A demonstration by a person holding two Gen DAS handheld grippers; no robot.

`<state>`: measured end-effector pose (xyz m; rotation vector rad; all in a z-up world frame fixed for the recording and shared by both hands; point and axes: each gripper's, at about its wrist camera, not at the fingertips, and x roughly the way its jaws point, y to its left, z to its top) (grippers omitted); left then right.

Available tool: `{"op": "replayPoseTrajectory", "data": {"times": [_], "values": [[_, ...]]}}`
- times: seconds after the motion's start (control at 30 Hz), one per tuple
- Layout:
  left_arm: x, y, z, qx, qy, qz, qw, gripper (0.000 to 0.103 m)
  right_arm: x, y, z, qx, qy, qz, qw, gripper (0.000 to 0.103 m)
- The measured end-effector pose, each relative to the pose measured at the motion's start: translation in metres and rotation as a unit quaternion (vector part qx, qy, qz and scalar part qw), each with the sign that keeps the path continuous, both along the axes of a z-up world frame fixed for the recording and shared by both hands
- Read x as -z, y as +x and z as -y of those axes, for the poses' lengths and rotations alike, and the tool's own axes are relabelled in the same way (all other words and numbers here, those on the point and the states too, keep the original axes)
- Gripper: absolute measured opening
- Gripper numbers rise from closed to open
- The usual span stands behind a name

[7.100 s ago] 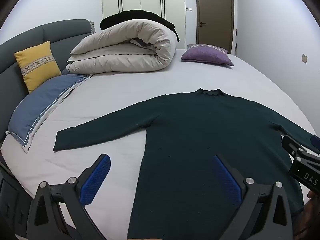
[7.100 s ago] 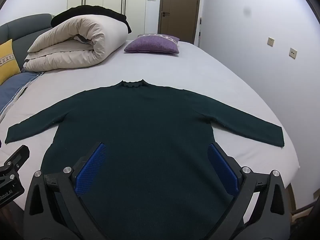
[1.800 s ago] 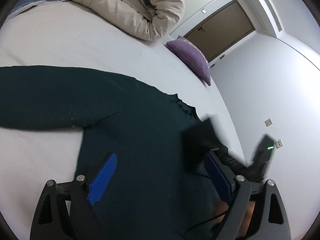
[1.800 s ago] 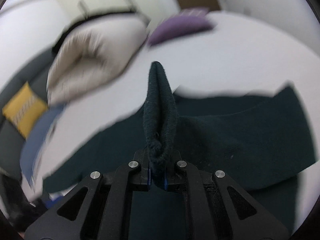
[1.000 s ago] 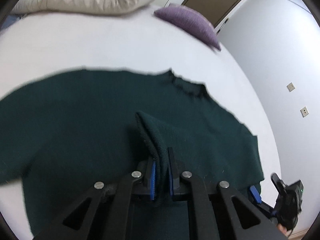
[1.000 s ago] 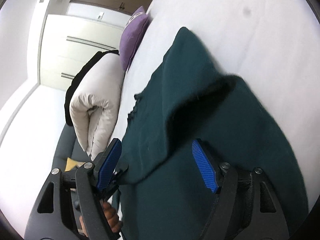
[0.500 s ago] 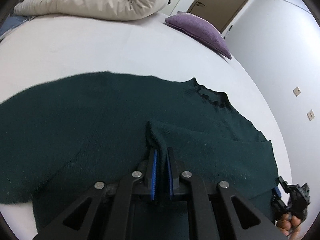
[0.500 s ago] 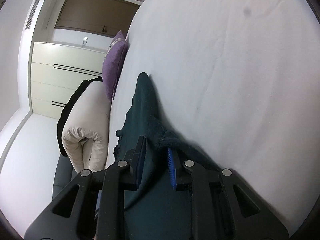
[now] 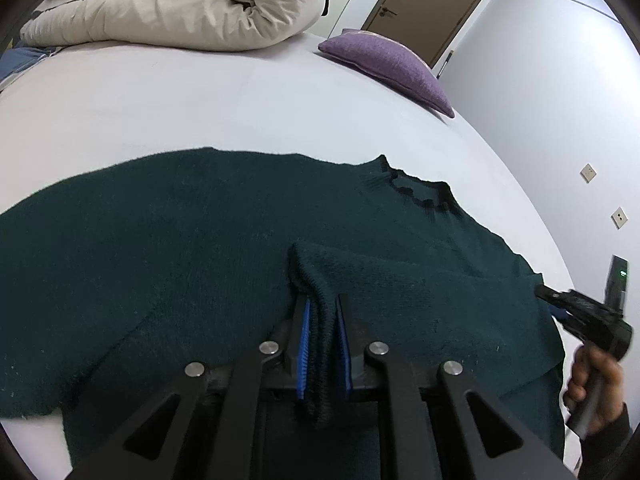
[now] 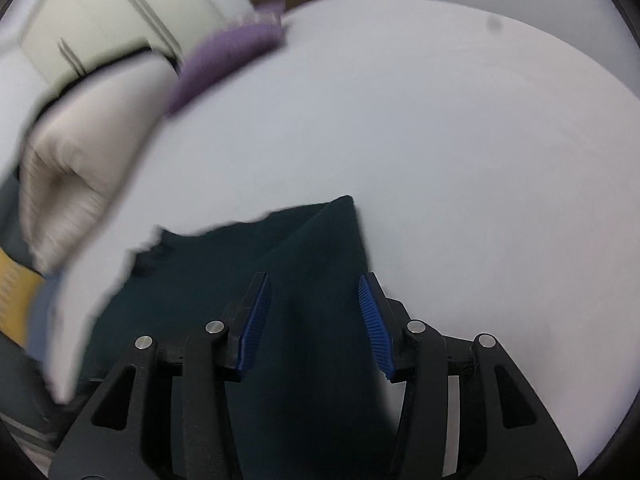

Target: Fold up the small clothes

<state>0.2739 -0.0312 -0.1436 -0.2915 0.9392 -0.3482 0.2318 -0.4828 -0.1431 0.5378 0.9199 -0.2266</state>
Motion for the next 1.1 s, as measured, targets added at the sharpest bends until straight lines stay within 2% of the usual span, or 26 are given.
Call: {"op": "replayPoseTrajectory", "data": {"times": [0.03,0.07,0.1,0.17,0.27,0.33,0.4,0.43,0.47,0.53,0.57,0.6,0.67,0.73,0.77,0.8,0.87,0.9,0.97,1.03,1.1], "values": [[-0.001,-0.001,0.0,0.001,0.006,0.003,1.0,0.016,0.005,0.011,-0.002,-0.004,-0.025,-0.01,1.0,0.033],[-0.002,-0.003,0.001,0.002,0.016,0.01,0.9998,0.016,0.007,0.018,-0.002,-0.009,-0.049,-0.008,0.999,0.016],[-0.003,-0.004,0.001,0.001,0.025,0.017,0.9996,0.016,0.008,0.022,-0.001,-0.007,-0.061,-0.008,0.998,0.009],[-0.003,-0.006,0.002,-0.003,0.032,0.022,0.9992,0.016,0.009,0.022,0.009,0.001,-0.049,0.002,0.999,0.006],[0.005,-0.005,0.0,-0.009,0.024,0.025,0.9993,0.017,0.009,0.023,0.006,-0.004,-0.08,0.009,0.997,0.006],[0.011,-0.003,-0.003,-0.011,0.013,0.028,0.9995,0.017,0.016,0.029,0.009,-0.001,-0.077,0.017,0.997,0.005],[0.01,-0.001,-0.003,-0.009,0.011,0.025,0.9996,0.018,0.027,0.031,0.026,0.016,-0.031,0.037,0.999,0.003],[0.009,0.0,-0.003,-0.007,0.007,0.023,0.9997,0.018,0.029,0.032,0.038,0.03,0.008,0.051,0.998,0.003],[0.006,-0.001,-0.005,-0.002,0.001,0.021,0.9998,0.024,0.03,0.034,0.042,0.032,0.022,0.055,0.998,0.003],[-0.005,-0.009,-0.011,-0.003,0.002,0.02,0.9998,0.044,0.029,0.029,0.048,0.026,0.039,0.064,0.997,0.006],[-0.012,-0.016,-0.016,-0.012,0.007,0.03,0.9995,0.064,0.025,0.027,0.049,0.027,0.045,0.061,0.997,0.013],[-0.026,-0.03,-0.028,-0.033,0.012,0.049,0.9982,0.08,0.02,0.018,0.049,0.036,0.044,0.059,0.997,0.018],[-0.044,-0.054,-0.055,-0.061,-0.001,0.077,0.9952,0.085,-0.002,-0.01,0.043,0.054,0.032,0.089,0.994,0.023],[-0.056,-0.084,-0.101,-0.102,-0.031,0.093,0.99,0.085,-0.023,-0.029,0.029,0.053,0.024,0.117,0.991,0.035],[-0.056,-0.097,-0.123,-0.127,-0.043,0.093,0.9866,0.085,-0.032,-0.037,0.017,0.042,0.02,0.124,0.991,0.045],[-0.054,-0.112,-0.158,-0.163,-0.061,0.087,0.9809,0.084,-0.039,-0.044,0.004,0.029,0.017,0.132,0.991,0.049],[-0.042,-0.133,-0.211,-0.226,-0.094,0.07,0.967,0.082,-0.051,-0.057,-0.028,-0.011,0.018,0.146,0.989,0.05],[-0.031,-0.148,-0.247,-0.272,-0.118,0.055,0.9534,0.082,-0.055,-0.061,-0.044,-0.033,0.024,0.15,0.988,0.05],[-0.015,-0.169,-0.292,-0.334,-0.146,0.034,0.9307,0.082,-0.057,-0.069,-0.077,-0.071,0.044,0.153,0.985,0.05],[-0.001,-0.197,-0.335,-0.405,-0.173,0.025,0.8974,0.082,-0.056,-0.077,-0.107,-0.1,0.064,0.154,0.981,0.05],[0.008,-0.214,-0.361,-0.453,-0.199,0.021,0.8685,0.082,-0.054,-0.083,-0.135,-0.122,0.083,0.149,0.978,0.05]]}}
